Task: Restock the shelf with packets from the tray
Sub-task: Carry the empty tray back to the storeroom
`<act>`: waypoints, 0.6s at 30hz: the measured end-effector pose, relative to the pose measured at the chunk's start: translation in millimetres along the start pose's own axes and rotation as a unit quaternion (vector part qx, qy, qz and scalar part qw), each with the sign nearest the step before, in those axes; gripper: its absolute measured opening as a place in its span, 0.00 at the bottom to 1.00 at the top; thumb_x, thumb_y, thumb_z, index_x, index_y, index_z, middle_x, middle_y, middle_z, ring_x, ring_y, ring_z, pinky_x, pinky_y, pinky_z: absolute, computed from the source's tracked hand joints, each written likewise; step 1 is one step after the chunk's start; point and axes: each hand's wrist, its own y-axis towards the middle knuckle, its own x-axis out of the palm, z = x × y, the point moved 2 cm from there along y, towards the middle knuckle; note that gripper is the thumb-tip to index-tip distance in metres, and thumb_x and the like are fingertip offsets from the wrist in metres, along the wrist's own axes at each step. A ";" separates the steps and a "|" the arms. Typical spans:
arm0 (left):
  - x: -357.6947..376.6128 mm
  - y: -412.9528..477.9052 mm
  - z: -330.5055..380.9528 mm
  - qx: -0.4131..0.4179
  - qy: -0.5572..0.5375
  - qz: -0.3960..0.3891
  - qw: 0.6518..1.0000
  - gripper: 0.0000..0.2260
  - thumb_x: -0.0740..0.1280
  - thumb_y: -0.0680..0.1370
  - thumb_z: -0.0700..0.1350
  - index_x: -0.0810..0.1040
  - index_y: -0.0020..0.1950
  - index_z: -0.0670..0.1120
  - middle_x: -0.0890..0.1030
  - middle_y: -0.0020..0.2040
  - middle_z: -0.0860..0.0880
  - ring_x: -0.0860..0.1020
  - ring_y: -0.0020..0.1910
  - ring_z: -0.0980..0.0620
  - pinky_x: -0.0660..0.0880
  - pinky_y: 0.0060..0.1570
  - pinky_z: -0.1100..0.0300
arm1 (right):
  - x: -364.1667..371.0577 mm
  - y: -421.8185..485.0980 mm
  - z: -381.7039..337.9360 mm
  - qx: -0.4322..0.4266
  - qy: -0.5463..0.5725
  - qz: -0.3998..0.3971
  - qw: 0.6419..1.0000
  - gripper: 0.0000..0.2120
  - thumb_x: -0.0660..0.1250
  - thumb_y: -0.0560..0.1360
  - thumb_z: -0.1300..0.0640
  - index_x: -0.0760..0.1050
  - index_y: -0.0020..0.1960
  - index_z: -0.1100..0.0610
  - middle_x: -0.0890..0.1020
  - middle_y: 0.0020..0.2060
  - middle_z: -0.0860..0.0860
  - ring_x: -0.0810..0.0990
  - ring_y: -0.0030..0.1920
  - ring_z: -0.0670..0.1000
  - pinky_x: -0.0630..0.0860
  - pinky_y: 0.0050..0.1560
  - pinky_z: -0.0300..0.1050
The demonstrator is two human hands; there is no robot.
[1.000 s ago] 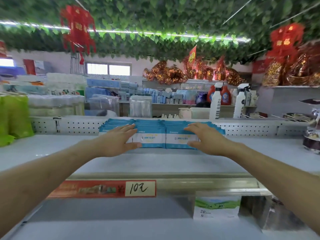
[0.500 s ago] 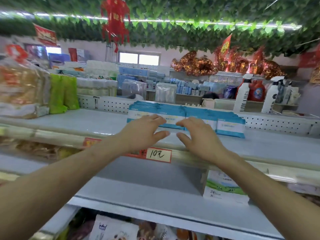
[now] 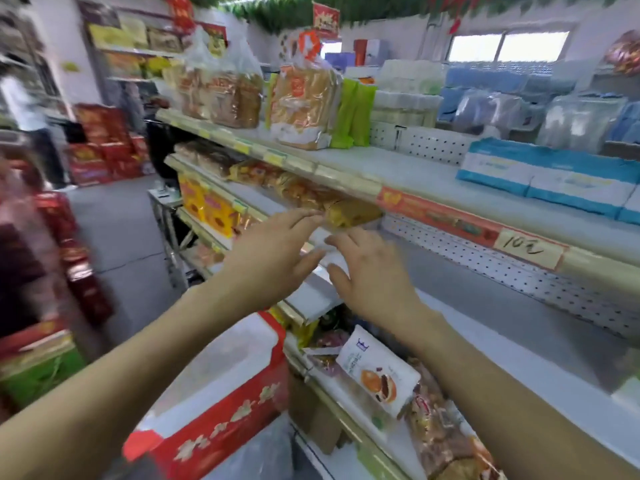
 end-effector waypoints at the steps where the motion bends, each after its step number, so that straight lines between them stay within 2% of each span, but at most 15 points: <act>1: 1.7 -15.2 -17.6 -0.024 0.011 -0.005 1.000 0.25 0.61 0.84 0.58 0.68 0.79 0.49 0.70 0.78 0.51 0.70 0.74 0.49 0.74 0.68 0.49 | 16.1 4.8 -12.9 -0.013 0.003 -0.012 1.000 0.18 0.64 0.78 0.49 0.76 0.66 0.52 0.78 0.57 0.51 0.76 0.57 0.57 0.72 0.51 0.55; 5: 14.9 -82.2 -93.5 -0.130 0.040 -0.004 0.991 0.24 0.61 0.83 0.59 0.70 0.78 0.51 0.71 0.77 0.53 0.72 0.72 0.48 0.77 0.64 0.45 | 80.0 22.9 -45.4 -0.045 0.040 -0.058 0.996 0.18 0.62 0.79 0.47 0.75 0.67 0.52 0.78 0.58 0.52 0.77 0.57 0.57 0.74 0.52 0.55; 8: 33.8 -135.6 -144.0 -0.221 0.053 -0.010 0.974 0.22 0.65 0.83 0.55 0.73 0.75 0.49 0.74 0.74 0.51 0.75 0.69 0.44 0.79 0.59 0.44 | 132.8 37.0 -58.8 -0.066 0.074 -0.114 0.988 0.17 0.62 0.82 0.49 0.73 0.69 0.52 0.76 0.61 0.52 0.76 0.59 0.57 0.74 0.54 0.55; 11: 60.7 -174.0 -181.7 -0.284 0.065 -0.015 0.956 0.20 0.63 0.83 0.54 0.75 0.73 0.48 0.77 0.71 0.49 0.77 0.67 0.41 0.81 0.55 0.43 | 186.0 51.8 -68.9 -0.053 0.143 -0.167 0.974 0.16 0.59 0.84 0.50 0.73 0.69 0.52 0.74 0.64 0.53 0.74 0.61 0.57 0.76 0.57 0.57; 16: 117.0 -217.7 -227.7 -0.388 0.040 -0.066 0.918 0.20 0.66 0.82 0.50 0.75 0.74 0.47 0.75 0.74 0.49 0.74 0.69 0.40 0.78 0.60 0.41 | 271.9 53.6 -85.4 -0.014 0.193 -0.270 0.943 0.23 0.59 0.84 0.48 0.67 0.77 0.52 0.70 0.73 0.53 0.69 0.71 0.58 0.72 0.68 0.59; 18: 137.9 -230.4 -241.5 -0.412 0.020 -0.078 0.908 0.21 0.65 0.82 0.51 0.74 0.74 0.46 0.74 0.75 0.47 0.73 0.70 0.38 0.76 0.64 0.42 | 295.9 52.7 -84.1 -0.009 0.200 -0.280 0.939 0.24 0.59 0.84 0.47 0.66 0.78 0.52 0.68 0.75 0.52 0.68 0.73 0.58 0.70 0.70 0.57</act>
